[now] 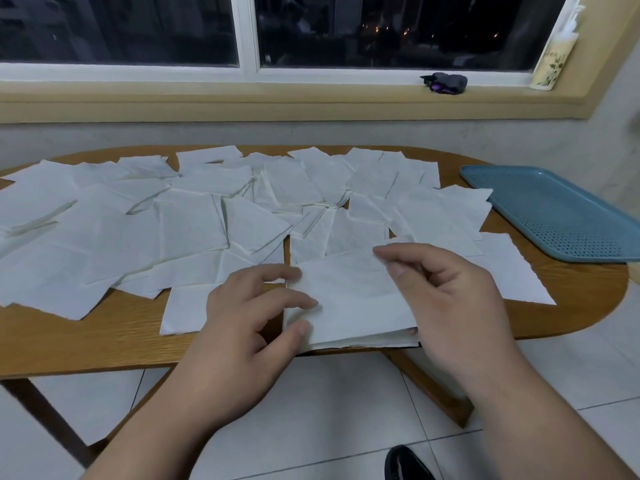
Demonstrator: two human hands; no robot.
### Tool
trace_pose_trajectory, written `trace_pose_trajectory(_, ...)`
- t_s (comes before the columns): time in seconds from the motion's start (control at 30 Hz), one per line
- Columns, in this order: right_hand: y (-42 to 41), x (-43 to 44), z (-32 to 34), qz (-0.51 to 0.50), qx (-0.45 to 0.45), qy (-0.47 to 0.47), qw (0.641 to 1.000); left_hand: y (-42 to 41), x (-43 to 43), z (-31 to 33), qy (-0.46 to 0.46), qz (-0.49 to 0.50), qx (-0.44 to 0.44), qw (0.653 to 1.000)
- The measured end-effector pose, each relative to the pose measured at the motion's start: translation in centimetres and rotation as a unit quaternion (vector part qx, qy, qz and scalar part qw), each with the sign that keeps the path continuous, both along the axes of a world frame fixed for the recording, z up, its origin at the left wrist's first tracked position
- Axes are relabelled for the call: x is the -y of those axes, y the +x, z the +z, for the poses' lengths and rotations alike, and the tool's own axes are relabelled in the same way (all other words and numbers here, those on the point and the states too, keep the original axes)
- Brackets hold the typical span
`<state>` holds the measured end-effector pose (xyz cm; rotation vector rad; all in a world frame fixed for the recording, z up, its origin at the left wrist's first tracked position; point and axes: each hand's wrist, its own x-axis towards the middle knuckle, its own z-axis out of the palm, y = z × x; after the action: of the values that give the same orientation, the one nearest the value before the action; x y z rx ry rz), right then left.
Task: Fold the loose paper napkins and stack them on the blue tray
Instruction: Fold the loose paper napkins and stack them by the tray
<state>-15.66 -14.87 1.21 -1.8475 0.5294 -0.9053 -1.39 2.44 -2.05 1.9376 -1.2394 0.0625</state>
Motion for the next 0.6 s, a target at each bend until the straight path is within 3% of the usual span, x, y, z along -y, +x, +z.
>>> trace_pose_trajectory(0.17,-0.1,-0.6,0.5,0.011,0.054,0.05,0.997,-0.2,-0.5,0.6,-0.011,0.005,-0.078,0.997)
trace_pose_trajectory(0.33,0.0,-0.8,0.1,-0.004,0.031,0.108,0.994,-0.5,-0.5,1.4,-0.02,0.0,-0.131,0.991)
trace_pose_trajectory(0.6,0.0,0.5,-1.5,-0.058,-0.144,-0.045,0.987,-0.1,1.1,0.6,0.041,0.034,-0.07,0.996)
